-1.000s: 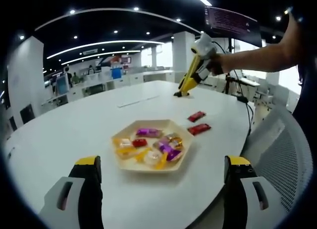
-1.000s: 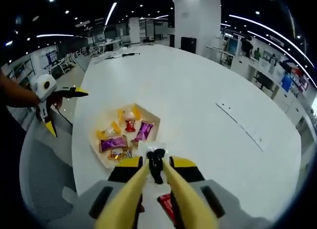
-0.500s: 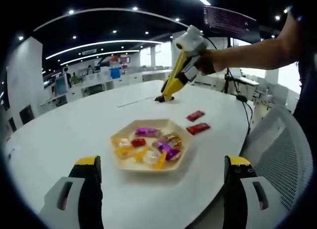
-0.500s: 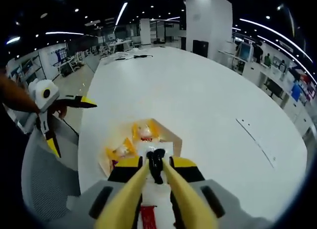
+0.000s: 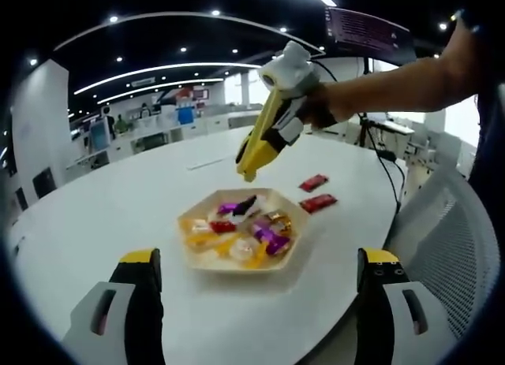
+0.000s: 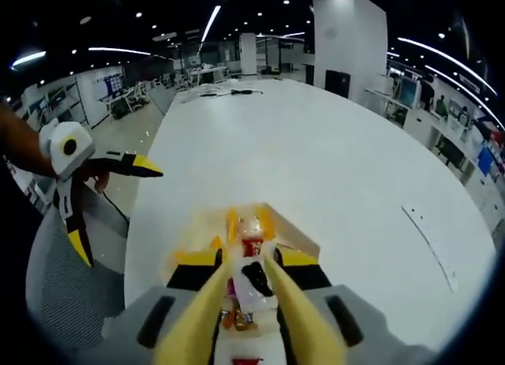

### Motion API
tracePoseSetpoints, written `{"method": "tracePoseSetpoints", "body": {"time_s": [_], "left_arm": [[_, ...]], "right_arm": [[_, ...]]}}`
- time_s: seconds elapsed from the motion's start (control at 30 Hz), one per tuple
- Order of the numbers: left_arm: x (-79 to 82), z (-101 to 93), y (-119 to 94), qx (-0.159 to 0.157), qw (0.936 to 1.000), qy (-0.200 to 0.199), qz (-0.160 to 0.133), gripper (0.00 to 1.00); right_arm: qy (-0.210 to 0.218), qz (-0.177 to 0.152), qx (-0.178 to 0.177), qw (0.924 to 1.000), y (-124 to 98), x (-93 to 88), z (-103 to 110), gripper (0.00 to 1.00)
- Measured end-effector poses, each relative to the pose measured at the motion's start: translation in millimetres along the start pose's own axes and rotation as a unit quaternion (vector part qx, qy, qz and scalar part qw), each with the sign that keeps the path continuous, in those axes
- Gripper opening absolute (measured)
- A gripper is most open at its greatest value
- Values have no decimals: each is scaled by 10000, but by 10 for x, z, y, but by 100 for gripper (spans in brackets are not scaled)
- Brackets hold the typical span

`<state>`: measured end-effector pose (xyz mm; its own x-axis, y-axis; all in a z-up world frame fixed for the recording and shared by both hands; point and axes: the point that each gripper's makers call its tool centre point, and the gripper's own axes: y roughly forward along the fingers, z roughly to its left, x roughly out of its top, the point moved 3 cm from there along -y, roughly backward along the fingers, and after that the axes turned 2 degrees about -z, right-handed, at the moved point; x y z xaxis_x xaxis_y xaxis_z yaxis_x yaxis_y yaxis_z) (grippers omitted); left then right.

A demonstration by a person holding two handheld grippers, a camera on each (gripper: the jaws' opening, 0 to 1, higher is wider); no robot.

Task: Place the target food into the container with the food tongs after gripping and lifting it, then release it inside without dropping or visibly crushing the food.

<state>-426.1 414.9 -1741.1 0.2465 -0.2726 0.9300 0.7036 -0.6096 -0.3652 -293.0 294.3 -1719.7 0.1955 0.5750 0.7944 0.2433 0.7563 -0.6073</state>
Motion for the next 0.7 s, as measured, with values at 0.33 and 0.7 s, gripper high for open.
{"method": "tracePoseSetpoints", "body": {"time_s": [0.33,0.7], "left_arm": [[-9,-13,3,-39,10000,19,17,99],[1,-4,0,-55,9999,-127,-26,99]], "right_arm": [[-488,-360,-140,9981,-380,0,-69,27],[-347,-464,-380,9976,-964,-398,-180,29]]}}
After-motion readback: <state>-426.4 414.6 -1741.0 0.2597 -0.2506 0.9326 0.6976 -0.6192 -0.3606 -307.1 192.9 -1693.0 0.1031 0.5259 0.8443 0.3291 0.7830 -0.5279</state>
